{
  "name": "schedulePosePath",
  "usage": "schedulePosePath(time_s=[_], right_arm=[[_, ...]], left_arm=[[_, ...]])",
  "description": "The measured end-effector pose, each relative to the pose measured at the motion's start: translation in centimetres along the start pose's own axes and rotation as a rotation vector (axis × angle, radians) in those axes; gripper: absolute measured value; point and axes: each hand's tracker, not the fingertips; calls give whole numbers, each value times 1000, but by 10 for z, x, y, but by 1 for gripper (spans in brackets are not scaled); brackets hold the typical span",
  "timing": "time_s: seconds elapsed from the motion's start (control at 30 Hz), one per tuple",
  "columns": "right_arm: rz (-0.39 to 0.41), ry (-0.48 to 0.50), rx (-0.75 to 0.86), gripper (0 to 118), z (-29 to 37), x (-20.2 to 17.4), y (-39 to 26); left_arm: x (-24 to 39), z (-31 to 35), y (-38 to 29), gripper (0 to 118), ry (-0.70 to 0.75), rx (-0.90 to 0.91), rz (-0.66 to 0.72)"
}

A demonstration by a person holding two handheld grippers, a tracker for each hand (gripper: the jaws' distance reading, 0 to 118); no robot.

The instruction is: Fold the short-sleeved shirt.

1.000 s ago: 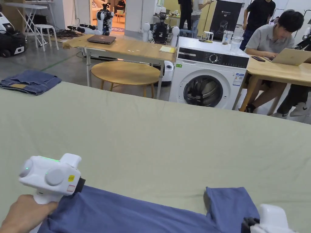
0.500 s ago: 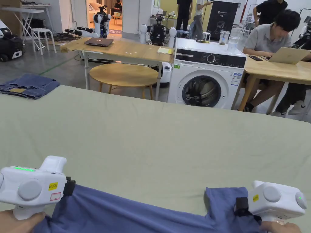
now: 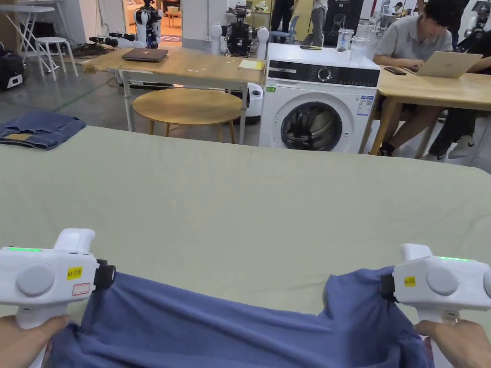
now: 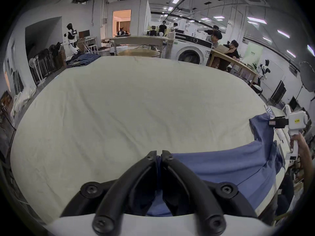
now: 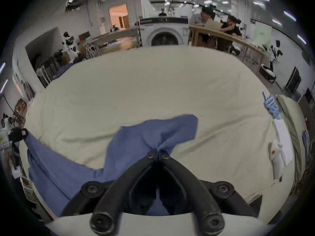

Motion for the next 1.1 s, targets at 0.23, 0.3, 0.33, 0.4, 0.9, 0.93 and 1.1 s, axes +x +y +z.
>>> schedulePosePath(time_s=[0.23, 0.3, 0.33, 0.4, 0.9, 0.93, 1.1], right_arm=[[64, -26, 112, 0, 84, -6, -37], [79, -30, 124, 0, 101, -6, -49], [90, -36, 123, 0, 108, -6, -56], [93, -39, 117, 0, 113, 5, -68], [95, -115, -62, 0, 131, 26, -160], [114, -136, -96, 0, 123, 24, -164], [163, -175, -235, 0, 81, 17, -180]], left_arm=[[5, 48, -18, 0, -28, 51, 20], [4, 61, -26, 0, -35, 65, 26], [3, 68, -31, 0, -43, 74, 29], [1, 81, -43, 0, -56, 86, 41], [-17, 114, -146, 0, -126, -2, 90], [-17, 108, -153, 0, -129, -26, 97], [-15, 78, -173, 0, -87, -205, 85]])
